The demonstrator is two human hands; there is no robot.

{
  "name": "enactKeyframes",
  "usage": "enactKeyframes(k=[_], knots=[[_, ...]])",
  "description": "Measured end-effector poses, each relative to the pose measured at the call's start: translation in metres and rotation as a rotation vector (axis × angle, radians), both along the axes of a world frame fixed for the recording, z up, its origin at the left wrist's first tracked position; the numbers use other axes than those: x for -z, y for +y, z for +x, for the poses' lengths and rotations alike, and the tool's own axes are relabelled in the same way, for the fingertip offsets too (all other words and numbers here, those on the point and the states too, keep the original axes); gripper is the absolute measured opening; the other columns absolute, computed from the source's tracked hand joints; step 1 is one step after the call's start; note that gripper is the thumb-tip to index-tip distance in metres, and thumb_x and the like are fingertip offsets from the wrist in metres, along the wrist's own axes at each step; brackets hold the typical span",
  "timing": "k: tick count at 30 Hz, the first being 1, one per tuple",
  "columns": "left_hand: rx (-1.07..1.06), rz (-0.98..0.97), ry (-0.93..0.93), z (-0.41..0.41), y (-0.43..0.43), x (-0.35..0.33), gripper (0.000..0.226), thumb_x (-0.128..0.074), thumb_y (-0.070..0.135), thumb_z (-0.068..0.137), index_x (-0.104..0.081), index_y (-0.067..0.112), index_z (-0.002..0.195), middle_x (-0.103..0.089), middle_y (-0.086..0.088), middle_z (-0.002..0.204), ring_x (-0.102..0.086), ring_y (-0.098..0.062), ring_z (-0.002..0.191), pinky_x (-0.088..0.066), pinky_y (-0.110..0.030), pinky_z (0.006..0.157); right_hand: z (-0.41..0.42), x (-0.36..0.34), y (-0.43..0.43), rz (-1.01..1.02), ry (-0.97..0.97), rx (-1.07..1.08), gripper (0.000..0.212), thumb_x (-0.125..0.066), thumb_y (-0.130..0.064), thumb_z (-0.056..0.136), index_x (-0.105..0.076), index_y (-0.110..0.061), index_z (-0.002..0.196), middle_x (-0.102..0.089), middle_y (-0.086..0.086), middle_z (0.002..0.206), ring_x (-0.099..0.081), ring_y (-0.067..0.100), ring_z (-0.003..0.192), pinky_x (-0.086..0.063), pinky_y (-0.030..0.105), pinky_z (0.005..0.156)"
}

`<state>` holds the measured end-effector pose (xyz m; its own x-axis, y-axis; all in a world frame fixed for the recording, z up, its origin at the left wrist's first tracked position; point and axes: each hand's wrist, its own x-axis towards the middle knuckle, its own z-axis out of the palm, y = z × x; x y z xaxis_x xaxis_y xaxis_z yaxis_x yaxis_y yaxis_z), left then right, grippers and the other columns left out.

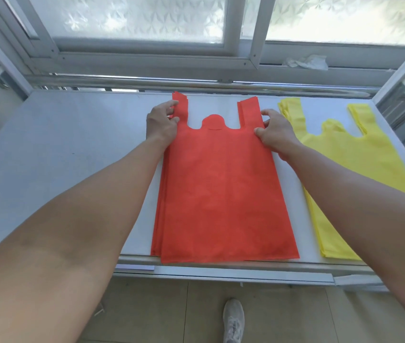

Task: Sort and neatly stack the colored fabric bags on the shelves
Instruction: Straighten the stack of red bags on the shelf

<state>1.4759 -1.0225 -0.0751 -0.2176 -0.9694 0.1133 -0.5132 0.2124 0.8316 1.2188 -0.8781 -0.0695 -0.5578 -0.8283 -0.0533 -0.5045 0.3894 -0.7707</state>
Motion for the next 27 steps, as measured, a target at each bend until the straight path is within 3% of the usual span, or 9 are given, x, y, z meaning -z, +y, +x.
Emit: enactKeyframes(k=[5,9,12,15,18,22,27], knots=[[-0.006,0.053,-0.01,-0.002,-0.011,0.001,0.052,-0.064,-0.001,0.092,-0.064,0.019,0.14,-0.069,-0.01,0.134,-0.067,-0.02,0.118,-0.052,-0.035,0.106,0.002,0.0,-0.003,0.007,-0.021,0.025,0.053,-0.063,-0.011,0.097,-0.05,-0.02,0.147,-0.06,-0.009,0.091,-0.068,0.021,0.101,-0.058,0.038,0.088],[-0.006,0.042,-0.003,0.001,-0.009,0.005,0.053,-0.064,-0.001,0.093,-0.062,0.017,0.142,-0.068,-0.01,0.136,-0.068,-0.019,0.118,-0.051,-0.033,0.107,0.004,0.003,-0.001,0.003,-0.01,0.02,0.05,-0.064,-0.012,0.097,-0.052,-0.02,0.145,-0.063,-0.009,0.093,-0.069,0.022,0.101,-0.059,0.045,0.092],[-0.007,-0.055,-0.022,0.002,-0.004,0.003,0.054,-0.068,0.0,0.09,-0.062,0.017,0.141,-0.069,-0.006,0.134,-0.07,-0.017,0.109,-0.052,-0.023,0.097,0.004,0.003,0.002,0.012,0.012,0.016,0.052,-0.065,-0.016,0.098,-0.05,-0.019,0.148,-0.066,-0.002,0.107,-0.067,0.021,0.105,-0.057,0.045,0.097],[-0.099,-0.145,-0.07,0.004,0.008,0.002,0.046,-0.077,0.011,0.087,-0.066,0.016,0.131,-0.066,-0.008,0.125,-0.066,-0.021,0.106,-0.054,-0.032,0.095,0.011,-0.003,0.007,0.094,0.05,0.055,0.058,-0.062,-0.028,0.101,-0.041,-0.013,0.154,-0.06,0.008,0.132,-0.059,0.025,0.123,-0.049,0.043,0.108],[-0.173,-0.003,-0.109,0.012,0.034,-0.001,0.041,-0.073,0.018,0.087,-0.06,0.013,0.125,-0.059,-0.011,0.124,-0.064,-0.027,0.11,-0.053,-0.038,0.096,0.029,-0.012,0.022,0.244,0.14,0.073,0.06,-0.062,-0.035,0.1,-0.041,-0.005,0.148,-0.051,0.019,0.144,-0.05,0.035,0.134,-0.044,0.044,0.11],[-0.123,0.17,-0.154,0.049,0.113,-0.009,0.047,-0.063,0.018,0.087,-0.052,0.011,0.133,-0.057,-0.011,0.128,-0.059,-0.027,0.113,-0.048,-0.034,0.094,0.073,-0.025,0.097,0.434,0.241,-0.006,0.064,-0.068,-0.039,0.096,-0.044,0.002,0.139,-0.05,0.027,0.139,-0.05,0.044,0.131,-0.044,0.046,0.108],[-0.129,0.262,-0.188,0.113,0.215,-0.016,0.047,-0.06,0.012,0.09,-0.054,0.01,0.136,-0.057,-0.011,0.129,-0.058,-0.027,0.118,-0.046,-0.04,0.107,0.123,-0.034,0.205,0.536,0.255,-0.004,0.058,-0.067,-0.037,0.097,-0.048,0.002,0.136,-0.05,0.027,0.135,-0.046,0.045,0.13,-0.036,0.046,0.11]])
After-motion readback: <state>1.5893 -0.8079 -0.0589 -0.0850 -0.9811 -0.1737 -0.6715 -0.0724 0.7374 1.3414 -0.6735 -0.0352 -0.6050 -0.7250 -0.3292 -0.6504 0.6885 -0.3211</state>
